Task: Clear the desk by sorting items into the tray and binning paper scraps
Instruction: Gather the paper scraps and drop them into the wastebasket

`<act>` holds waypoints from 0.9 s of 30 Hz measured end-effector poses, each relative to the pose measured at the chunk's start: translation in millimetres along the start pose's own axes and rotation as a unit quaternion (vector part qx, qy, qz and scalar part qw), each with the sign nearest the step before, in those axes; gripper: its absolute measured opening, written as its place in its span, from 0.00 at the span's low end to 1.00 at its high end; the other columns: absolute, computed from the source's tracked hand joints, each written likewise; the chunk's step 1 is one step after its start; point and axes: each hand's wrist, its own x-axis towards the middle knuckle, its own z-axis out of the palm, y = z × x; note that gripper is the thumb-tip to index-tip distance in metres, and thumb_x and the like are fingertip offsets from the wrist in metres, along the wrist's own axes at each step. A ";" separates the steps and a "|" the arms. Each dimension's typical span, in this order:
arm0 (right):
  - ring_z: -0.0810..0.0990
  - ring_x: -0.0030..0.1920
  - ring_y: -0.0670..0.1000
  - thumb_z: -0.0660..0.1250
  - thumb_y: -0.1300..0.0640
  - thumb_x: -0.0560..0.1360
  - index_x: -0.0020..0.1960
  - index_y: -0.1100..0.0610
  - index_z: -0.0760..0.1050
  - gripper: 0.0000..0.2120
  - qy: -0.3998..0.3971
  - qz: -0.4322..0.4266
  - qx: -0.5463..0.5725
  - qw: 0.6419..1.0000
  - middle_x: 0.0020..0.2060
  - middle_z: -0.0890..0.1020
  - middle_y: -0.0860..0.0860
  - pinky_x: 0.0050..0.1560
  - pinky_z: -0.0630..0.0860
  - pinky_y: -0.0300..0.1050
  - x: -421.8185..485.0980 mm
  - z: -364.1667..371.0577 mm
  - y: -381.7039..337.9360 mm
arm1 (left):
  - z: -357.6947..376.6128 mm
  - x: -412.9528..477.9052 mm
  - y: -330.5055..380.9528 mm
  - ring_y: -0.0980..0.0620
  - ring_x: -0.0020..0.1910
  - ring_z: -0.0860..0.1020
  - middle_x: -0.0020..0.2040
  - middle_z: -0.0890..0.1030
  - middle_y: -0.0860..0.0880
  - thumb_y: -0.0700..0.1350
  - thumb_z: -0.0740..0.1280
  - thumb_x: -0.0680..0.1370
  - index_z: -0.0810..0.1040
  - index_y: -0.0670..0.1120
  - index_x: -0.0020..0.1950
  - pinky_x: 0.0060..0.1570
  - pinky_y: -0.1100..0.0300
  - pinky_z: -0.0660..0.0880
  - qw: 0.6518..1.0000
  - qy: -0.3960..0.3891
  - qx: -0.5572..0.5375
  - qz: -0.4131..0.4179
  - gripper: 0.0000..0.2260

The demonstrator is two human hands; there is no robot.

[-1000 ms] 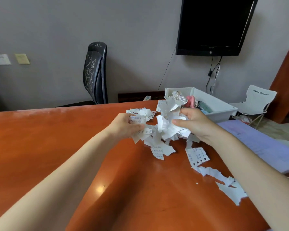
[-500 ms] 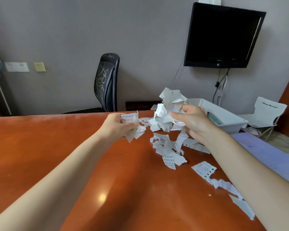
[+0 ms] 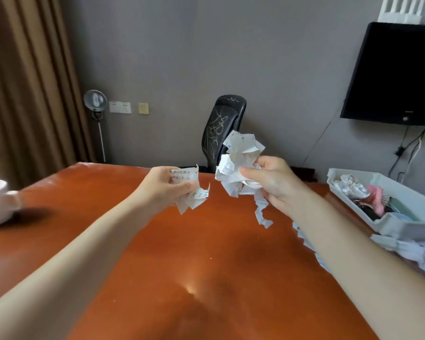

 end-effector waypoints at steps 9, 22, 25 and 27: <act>0.83 0.46 0.53 0.67 0.66 0.74 0.43 0.54 0.79 0.08 -0.154 -0.022 0.019 0.988 0.43 0.84 0.52 0.49 0.78 0.45 2.4 159.8 -23.9 | -133.4 -63.4 -38.7 0.57 0.39 0.80 0.41 0.82 0.51 0.43 0.71 0.74 0.79 0.47 0.46 0.34 0.68 0.73 0.987 0.146 0.045 -0.053 0.03; 0.83 0.47 0.57 0.68 0.64 0.74 0.55 0.66 0.77 0.10 -0.376 -0.014 0.038 0.926 0.46 0.82 0.60 0.45 0.80 0.45 -73.4 405.5 -41.4 | -311.3 -235.9 -116.0 0.47 0.40 0.80 0.45 0.84 0.38 0.42 0.70 0.73 0.80 0.38 0.46 0.45 0.54 0.75 0.923 0.339 0.070 -0.169 0.07; 0.83 0.46 0.55 0.68 0.64 0.74 0.56 0.65 0.77 0.11 -0.428 -0.006 0.057 0.902 0.48 0.83 0.58 0.38 0.81 0.39 -98.0 455.0 -42.0 | -333.2 -273.5 -135.1 0.50 0.39 0.79 0.44 0.84 0.39 0.41 0.69 0.74 0.80 0.38 0.46 0.43 0.57 0.73 0.902 0.380 0.074 -0.192 0.06; 0.83 0.44 0.53 0.68 0.65 0.74 0.56 0.65 0.76 0.11 -0.456 0.008 0.072 0.887 0.49 0.83 0.58 0.39 0.81 0.40 -115.1 486.4 -41.2 | -345.6 -298.4 -149.5 0.51 0.38 0.78 0.41 0.83 0.41 0.41 0.69 0.74 0.79 0.37 0.46 0.42 0.58 0.72 0.886 0.408 0.067 -0.208 0.06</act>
